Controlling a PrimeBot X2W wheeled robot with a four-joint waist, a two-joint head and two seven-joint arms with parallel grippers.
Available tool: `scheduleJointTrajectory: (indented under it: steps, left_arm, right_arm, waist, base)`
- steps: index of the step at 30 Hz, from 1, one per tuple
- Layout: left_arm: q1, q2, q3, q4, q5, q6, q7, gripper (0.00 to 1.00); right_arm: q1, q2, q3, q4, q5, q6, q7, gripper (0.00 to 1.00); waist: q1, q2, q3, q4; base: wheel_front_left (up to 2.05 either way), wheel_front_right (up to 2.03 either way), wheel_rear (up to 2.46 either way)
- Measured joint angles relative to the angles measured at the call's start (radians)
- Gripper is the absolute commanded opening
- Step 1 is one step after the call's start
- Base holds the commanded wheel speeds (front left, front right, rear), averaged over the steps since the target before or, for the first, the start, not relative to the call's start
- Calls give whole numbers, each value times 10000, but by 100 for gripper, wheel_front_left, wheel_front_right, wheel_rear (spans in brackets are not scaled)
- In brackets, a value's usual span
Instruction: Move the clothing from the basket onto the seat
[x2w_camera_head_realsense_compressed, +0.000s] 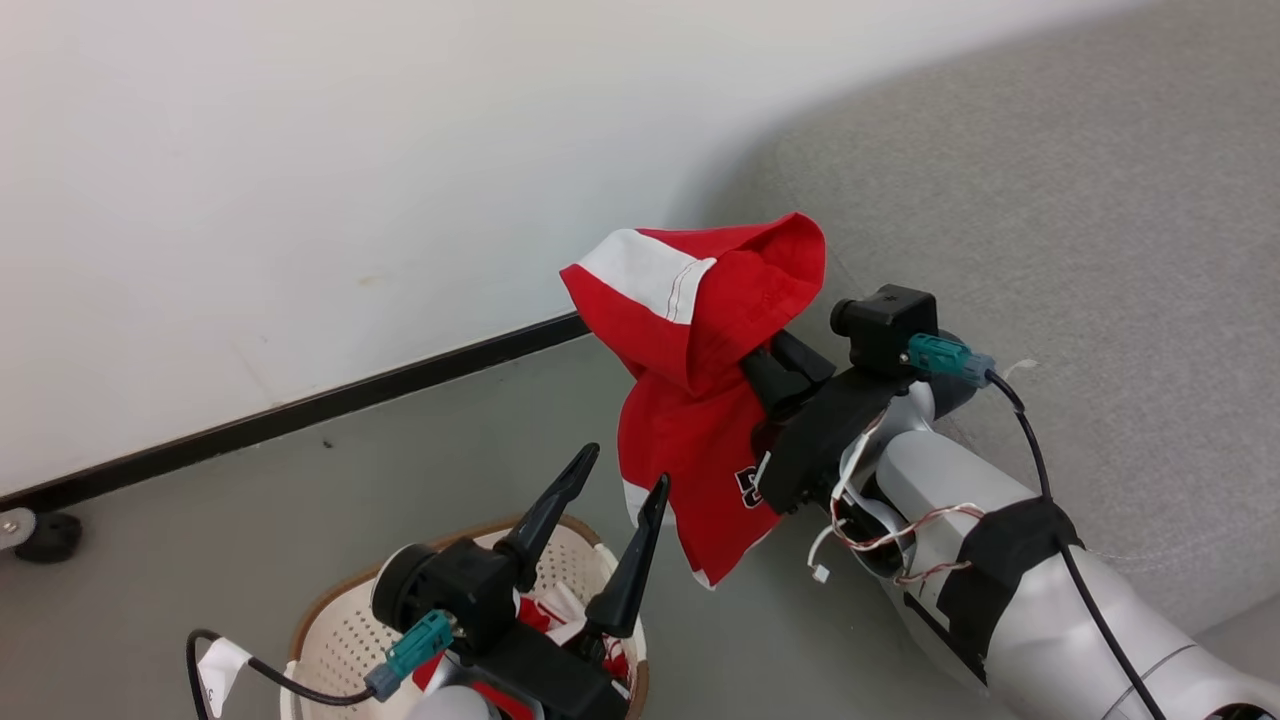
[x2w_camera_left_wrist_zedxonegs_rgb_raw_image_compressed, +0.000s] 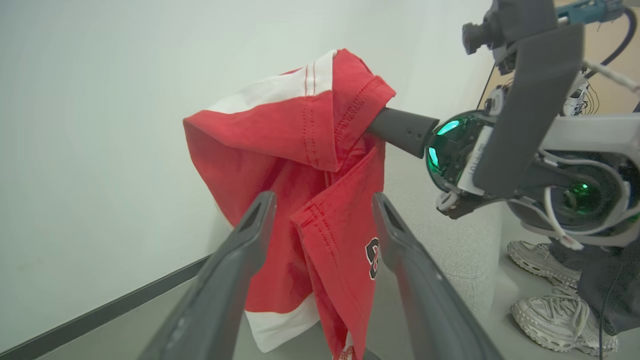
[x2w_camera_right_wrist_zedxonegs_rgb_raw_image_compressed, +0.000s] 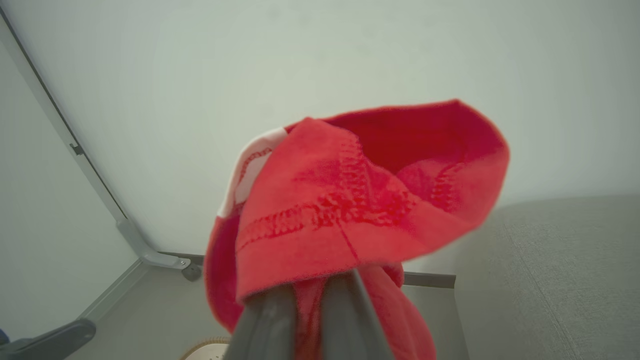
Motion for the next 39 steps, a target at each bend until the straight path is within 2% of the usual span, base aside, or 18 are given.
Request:
scheduleJointTrajectory:
  steps: [11, 15, 18, 25, 39]
  left_arm:
    - [59, 36, -324, -493, -15, 0, 0, 100]
    - [-19, 17, -844, -579, -15, 0, 0, 100]
    - [-261, 36, -1112, -579, -17, 0, 0, 100]
    - [-600, 163, -1478, -562, -100, 0, 0, 100]
    - [-524, 665, -1394, -771, -284, 0, 0, 100]
  right_arm:
    - [62, -217, -192, -215, -334, 2, 0, 0]
    - [307, -711, -554, -546, -339, -17, 0, 0]
    - [510, -1028, -832, -790, -426, -198, 0, 0]
    - [606, -1590, -1411, -1363, -709, -541, 0, 0]
    - [-183, -2803, -2579, -1739, -1147, -851, -2, 0]
  waist:
    - [0, 0, 20, -1480]
    - [0, 0, 79, -1940]
    - [0, 0, 189, -2173]
    - [1, 0, 536, -2398]
    - [1, 1, 1124, -2397]
  base:
    - [0, 0, 0]
    - [0, 0, 0]
    - [0, 0, 0]
    - [0, 0, 0]
    - [0, 0, 0]
